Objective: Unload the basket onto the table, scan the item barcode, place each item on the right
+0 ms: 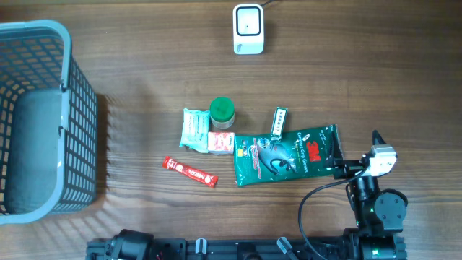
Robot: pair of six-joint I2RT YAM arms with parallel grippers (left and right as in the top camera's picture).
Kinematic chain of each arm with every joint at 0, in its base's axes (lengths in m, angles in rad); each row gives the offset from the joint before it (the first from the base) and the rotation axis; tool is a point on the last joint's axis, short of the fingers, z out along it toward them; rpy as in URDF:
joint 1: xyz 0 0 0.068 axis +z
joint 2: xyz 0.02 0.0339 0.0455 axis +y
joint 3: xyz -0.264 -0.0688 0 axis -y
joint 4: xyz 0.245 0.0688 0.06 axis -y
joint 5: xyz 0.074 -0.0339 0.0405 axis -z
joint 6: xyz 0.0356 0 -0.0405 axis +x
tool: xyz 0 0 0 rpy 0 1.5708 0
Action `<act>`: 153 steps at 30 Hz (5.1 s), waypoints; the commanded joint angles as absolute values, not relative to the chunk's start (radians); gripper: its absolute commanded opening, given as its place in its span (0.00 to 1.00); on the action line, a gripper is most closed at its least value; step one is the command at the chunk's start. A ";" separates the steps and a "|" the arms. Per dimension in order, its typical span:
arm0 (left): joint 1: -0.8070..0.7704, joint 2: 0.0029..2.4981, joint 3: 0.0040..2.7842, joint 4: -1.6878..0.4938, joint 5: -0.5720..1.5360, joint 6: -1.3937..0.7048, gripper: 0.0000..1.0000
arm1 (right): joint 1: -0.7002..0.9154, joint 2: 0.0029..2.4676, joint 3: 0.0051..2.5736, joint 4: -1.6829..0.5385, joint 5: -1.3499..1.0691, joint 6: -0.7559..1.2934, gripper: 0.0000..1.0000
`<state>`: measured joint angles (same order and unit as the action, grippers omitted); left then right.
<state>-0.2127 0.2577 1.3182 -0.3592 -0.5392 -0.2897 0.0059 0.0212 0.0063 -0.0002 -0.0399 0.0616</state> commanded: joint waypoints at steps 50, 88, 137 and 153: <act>-0.069 0.006 1.235 -0.566 -0.410 -0.476 1.00 | 0.010 0.018 0.006 0.002 -0.039 0.056 1.00; -0.081 0.006 0.422 -0.416 -0.184 -0.299 1.00 | 0.043 0.672 0.818 -0.664 -0.451 0.493 0.99; -0.081 0.006 0.422 -0.492 -0.173 -0.299 1.00 | 0.665 2.043 1.722 -0.908 -0.113 -0.184 1.00; -0.081 0.006 0.422 -0.492 -0.173 -0.299 1.00 | 0.675 2.152 1.721 -0.802 -0.064 -0.081 0.80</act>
